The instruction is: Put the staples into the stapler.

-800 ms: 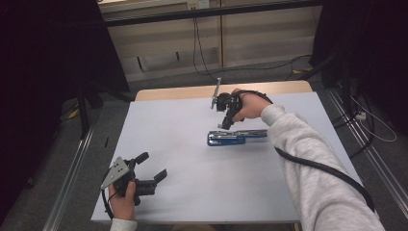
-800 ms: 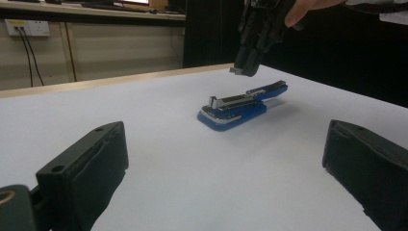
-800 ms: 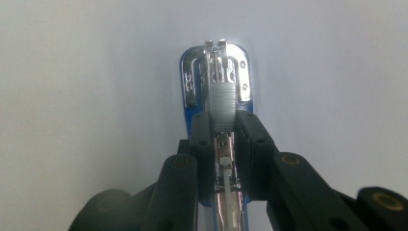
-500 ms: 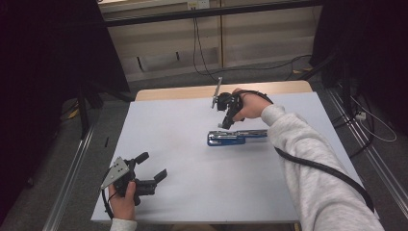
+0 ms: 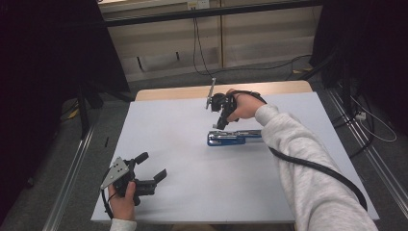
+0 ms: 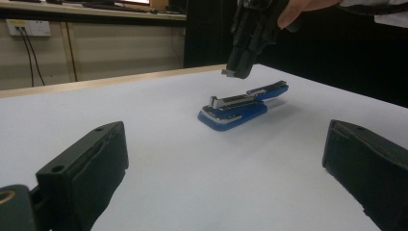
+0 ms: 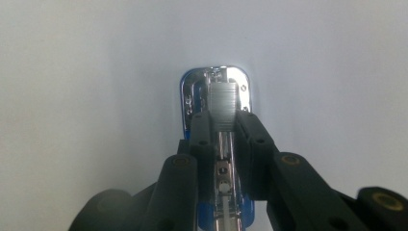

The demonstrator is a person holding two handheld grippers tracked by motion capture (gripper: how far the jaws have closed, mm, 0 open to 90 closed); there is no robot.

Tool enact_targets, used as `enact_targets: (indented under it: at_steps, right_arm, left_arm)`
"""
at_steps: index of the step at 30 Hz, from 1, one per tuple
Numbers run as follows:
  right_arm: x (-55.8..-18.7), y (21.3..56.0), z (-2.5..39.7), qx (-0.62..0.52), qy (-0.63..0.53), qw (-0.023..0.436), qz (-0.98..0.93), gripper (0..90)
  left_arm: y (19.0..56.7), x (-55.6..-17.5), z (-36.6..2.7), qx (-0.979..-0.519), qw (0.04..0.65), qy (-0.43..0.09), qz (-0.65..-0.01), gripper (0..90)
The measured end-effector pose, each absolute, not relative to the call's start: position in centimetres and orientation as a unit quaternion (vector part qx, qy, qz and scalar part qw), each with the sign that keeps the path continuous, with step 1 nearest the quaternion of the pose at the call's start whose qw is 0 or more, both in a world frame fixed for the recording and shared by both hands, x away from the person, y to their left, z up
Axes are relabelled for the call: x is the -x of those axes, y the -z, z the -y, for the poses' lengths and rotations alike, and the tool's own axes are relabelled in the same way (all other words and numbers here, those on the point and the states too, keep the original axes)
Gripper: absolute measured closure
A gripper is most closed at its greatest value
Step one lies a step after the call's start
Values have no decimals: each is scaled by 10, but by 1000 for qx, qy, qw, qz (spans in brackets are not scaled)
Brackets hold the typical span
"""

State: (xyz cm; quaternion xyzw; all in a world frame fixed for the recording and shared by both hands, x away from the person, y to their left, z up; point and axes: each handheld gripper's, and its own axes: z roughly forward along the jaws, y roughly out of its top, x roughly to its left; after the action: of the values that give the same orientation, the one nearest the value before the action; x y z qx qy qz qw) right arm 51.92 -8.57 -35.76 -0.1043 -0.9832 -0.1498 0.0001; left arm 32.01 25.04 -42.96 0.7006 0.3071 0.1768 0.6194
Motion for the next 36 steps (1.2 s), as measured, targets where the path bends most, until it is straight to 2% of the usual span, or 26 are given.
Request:
enact_targets:
  at_steps: [36]
  right_arm:
    - [-523, 375, 71, 101, 148, 11, 984, 782]
  left_arm:
    - [430, -320, -250, -706, 614, -178, -306, 22]
